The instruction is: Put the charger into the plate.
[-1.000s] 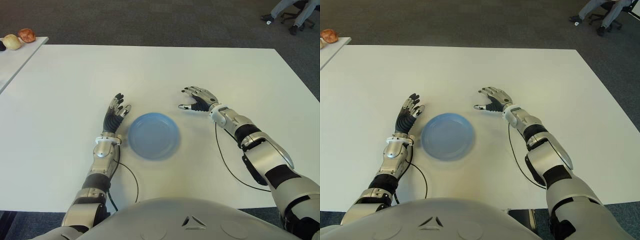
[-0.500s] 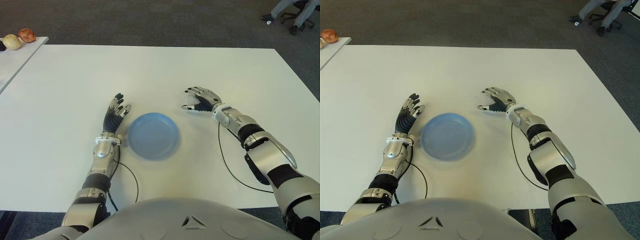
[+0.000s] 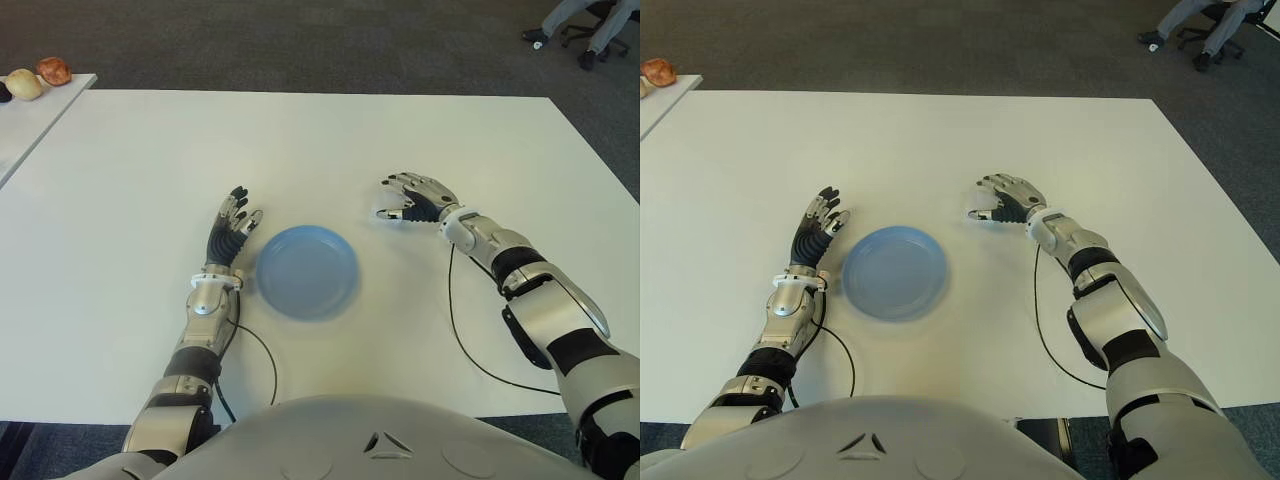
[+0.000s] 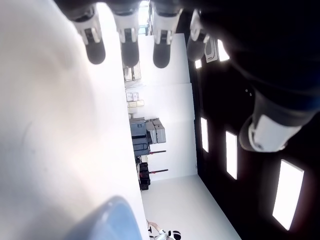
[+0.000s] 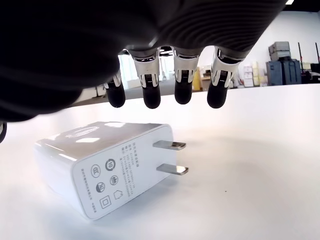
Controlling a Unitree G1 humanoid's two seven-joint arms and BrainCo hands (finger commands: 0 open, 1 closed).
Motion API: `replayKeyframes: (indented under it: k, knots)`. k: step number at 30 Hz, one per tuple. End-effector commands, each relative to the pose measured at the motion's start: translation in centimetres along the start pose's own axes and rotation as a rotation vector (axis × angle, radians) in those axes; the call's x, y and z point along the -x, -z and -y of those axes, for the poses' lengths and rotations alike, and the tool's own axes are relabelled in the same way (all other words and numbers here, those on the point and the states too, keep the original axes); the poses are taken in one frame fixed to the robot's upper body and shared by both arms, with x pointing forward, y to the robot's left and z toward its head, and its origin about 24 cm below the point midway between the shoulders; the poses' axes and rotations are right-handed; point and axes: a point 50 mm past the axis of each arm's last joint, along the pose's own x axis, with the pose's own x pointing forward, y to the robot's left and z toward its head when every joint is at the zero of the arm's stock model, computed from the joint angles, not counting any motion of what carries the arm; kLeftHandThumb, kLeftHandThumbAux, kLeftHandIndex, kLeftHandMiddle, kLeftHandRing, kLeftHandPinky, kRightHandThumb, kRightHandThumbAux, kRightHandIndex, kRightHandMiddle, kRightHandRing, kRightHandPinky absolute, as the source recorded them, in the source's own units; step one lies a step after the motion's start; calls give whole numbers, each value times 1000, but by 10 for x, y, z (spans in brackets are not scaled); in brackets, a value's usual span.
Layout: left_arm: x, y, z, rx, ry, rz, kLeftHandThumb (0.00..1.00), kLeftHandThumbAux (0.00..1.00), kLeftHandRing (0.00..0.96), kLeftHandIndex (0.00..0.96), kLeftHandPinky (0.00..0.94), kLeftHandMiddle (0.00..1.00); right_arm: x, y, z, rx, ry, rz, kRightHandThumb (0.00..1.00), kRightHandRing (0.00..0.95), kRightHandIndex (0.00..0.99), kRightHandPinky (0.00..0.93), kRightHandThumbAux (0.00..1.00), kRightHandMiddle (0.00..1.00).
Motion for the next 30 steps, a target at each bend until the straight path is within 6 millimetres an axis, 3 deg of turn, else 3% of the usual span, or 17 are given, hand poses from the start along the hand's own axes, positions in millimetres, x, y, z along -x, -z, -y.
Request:
replayKeyframes:
  k: [1, 30]
  knots:
    - [30, 39, -2, 7, -11, -224, 0, 510, 99, 40, 121, 100, 1, 2, 2, -9, -3, 4, 293, 0, 0, 0, 163, 0]
    - [32, 37, -3, -22, -13, -198, 0, 496, 96, 50, 109, 101, 6, 5, -7, 23, -17, -2, 285, 0, 0, 0, 198, 0]
